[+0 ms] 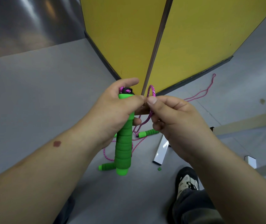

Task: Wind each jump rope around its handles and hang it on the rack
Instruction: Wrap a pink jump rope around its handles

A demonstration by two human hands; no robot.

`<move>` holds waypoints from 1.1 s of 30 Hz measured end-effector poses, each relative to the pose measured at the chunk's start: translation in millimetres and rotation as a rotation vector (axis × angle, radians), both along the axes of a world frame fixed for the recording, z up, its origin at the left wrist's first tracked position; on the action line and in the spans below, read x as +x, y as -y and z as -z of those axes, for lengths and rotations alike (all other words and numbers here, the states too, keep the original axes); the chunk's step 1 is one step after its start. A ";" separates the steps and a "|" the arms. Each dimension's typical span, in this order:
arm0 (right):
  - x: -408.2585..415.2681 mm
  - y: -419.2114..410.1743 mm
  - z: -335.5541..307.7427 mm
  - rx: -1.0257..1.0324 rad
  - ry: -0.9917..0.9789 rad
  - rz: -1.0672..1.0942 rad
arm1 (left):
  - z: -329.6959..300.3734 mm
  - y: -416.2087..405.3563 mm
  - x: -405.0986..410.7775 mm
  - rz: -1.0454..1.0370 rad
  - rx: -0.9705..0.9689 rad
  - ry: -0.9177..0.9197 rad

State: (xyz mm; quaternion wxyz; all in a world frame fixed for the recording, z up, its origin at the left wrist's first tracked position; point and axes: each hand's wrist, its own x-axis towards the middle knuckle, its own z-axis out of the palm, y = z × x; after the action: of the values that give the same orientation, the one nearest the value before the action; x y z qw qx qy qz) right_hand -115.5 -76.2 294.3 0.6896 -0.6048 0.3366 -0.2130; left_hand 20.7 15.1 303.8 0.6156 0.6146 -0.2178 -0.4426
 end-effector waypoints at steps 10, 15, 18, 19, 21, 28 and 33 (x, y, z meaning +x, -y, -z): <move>0.7 7.1 -1.4 0.108 -0.015 0.051 | 0.5 -0.8 -8.7 0.001 -0.091 0.036; -1.2 -0.3 -2.9 -0.021 -0.167 -0.216 | 1.4 2.3 3.1 -0.229 -0.160 -0.102; -1.3 -0.9 -2.7 -0.083 -0.157 -0.186 | 4.5 1.7 3.1 -0.244 -0.106 -0.025; -1.3 0.0 -2.5 -0.069 -0.124 -0.150 | 4.9 1.0 2.6 -0.222 -0.078 0.008; -1.2 3.2 -2.2 -0.028 -0.055 -0.068 | 4.6 -0.1 0.0 -0.124 -0.023 0.052; 0.3 8.1 -0.1 0.061 -0.050 0.035 | 5.9 0.0 -14.3 0.084 -0.030 0.147; 0.1 2.4 -6.1 0.079 -0.128 -0.250 | -0.8 0.8 1.2 -0.139 -0.157 -0.084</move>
State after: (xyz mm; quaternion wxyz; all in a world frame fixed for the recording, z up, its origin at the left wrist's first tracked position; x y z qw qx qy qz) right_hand -115.4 -78.7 300.4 0.7111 -0.6269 0.3100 -0.0729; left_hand 21.9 14.3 304.6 0.6997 0.5592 -0.1827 -0.4055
